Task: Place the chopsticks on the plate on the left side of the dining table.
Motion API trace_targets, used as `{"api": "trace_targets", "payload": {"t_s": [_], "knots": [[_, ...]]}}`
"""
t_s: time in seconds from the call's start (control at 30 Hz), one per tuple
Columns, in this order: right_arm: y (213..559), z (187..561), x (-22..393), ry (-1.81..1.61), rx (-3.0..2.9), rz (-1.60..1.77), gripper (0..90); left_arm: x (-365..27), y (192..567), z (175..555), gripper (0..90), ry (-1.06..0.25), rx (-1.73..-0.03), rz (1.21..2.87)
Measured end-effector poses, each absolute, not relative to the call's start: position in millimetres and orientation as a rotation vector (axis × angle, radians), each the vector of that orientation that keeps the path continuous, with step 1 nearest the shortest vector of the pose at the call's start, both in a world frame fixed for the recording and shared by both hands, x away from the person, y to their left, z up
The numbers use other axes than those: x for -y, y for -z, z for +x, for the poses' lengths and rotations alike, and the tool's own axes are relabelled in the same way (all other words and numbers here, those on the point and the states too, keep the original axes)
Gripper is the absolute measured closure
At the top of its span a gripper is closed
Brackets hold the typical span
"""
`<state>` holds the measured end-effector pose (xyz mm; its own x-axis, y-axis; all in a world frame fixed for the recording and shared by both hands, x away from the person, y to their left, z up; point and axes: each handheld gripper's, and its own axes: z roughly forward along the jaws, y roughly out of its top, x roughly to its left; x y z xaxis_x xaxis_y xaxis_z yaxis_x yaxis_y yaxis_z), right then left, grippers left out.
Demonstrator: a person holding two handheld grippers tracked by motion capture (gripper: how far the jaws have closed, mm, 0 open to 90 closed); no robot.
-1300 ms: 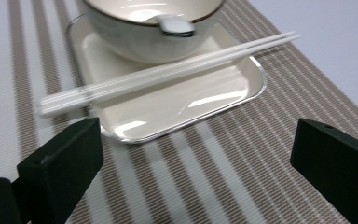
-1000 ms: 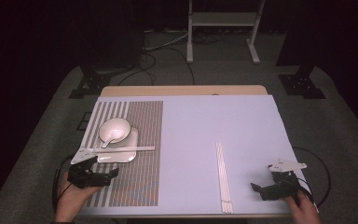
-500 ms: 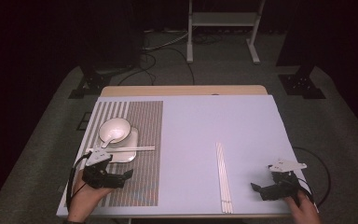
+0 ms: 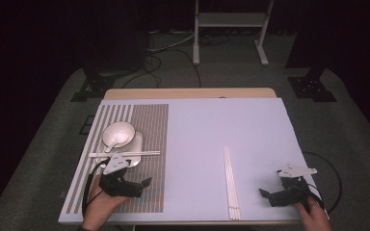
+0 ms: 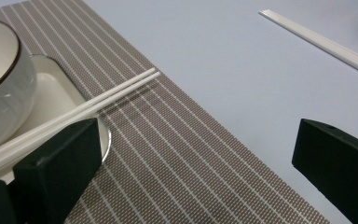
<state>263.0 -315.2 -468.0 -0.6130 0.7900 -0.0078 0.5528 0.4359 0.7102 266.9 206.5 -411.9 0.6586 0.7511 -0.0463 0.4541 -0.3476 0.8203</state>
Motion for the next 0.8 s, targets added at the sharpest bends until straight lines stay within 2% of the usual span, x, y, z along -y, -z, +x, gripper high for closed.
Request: {"api": "trace_targets", "payload": {"t_s": [0.3,0.8], "knots": [[467.9,263.0,315.1,-0.975,-2.355,1.150,0.0,-187.6,412.9,268.3,0.4,-0.426,-0.883,1.989],[467.9,263.0,315.2,-0.975,-2.355,1.148,0.0,-153.9,430.9,274.5,0.4,-0.395,-0.791,2.062]]}}
